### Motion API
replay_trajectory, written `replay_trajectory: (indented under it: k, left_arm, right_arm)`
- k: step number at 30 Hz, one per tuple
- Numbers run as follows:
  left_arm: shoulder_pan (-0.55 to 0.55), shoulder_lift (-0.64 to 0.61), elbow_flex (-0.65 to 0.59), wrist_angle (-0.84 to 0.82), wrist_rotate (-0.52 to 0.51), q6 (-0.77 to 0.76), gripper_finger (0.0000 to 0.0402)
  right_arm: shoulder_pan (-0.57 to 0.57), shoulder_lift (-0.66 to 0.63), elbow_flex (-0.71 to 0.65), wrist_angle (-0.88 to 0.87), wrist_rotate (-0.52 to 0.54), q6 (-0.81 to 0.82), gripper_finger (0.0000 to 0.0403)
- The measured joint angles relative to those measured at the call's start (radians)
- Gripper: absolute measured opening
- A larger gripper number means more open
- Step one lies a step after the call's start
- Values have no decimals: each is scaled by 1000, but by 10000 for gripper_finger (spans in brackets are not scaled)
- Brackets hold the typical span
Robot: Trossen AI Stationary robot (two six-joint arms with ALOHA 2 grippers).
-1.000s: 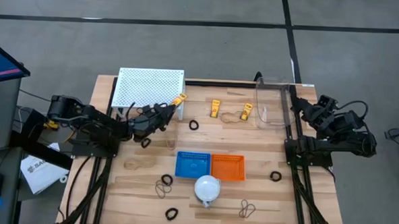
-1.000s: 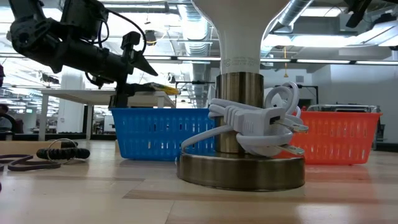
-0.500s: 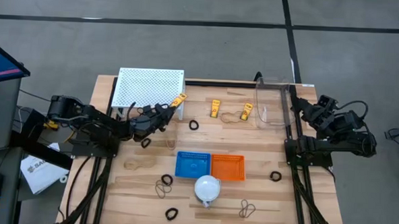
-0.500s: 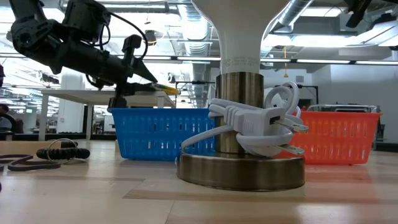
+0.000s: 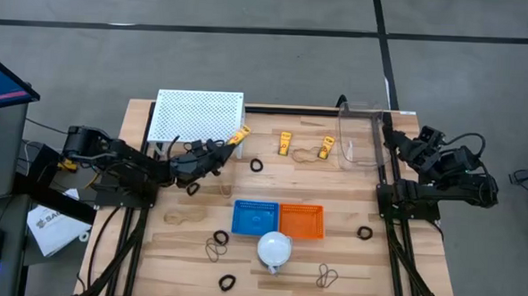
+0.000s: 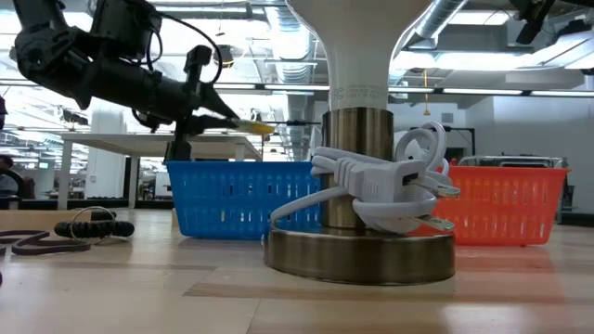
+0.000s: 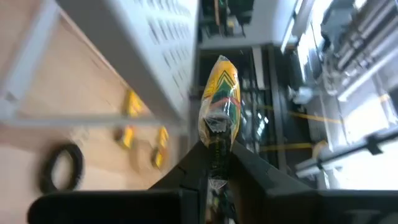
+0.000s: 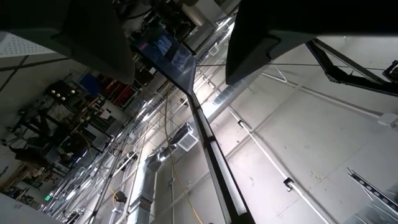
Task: Pick & Place Office Desk Supplies
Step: Put the yellow crayon box from the shelf into the transparent bin
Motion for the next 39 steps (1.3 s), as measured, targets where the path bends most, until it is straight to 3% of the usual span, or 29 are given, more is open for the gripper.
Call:
replay_trajectory:
  k: [5, 9, 14, 19, 23, 32, 39]
  left_arm:
    - [-46, 0, 9, 69, 38, 42, 19]
    - [-62, 0, 68, 113, 179, 128, 25]
    - [-43, 0, 224, 61, 385, 262, 28]
    - [-9, 0, 393, -60, 484, 399, 25]
    - [19, 0, 490, -181, 527, 482, 29]
    - [40, 0, 564, -236, 573, 570, 30]
    - [41, 0, 564, -227, 575, 571, 30]
  right_arm:
    - [0, 0, 0, 1, 4, 1, 249]
    - [0, 37, 0, 59, -1, 1, 249]
    - [0, 209, 6, 217, -28, -4, 249]
    - [0, 458, 131, 213, -55, -23, 249]
    - [0, 630, 292, 133, -87, -65, 249]
    - [-3, 888, 667, -351, -105, -57, 250]
    - [-30, 1023, 747, -371, -115, -3, 250]
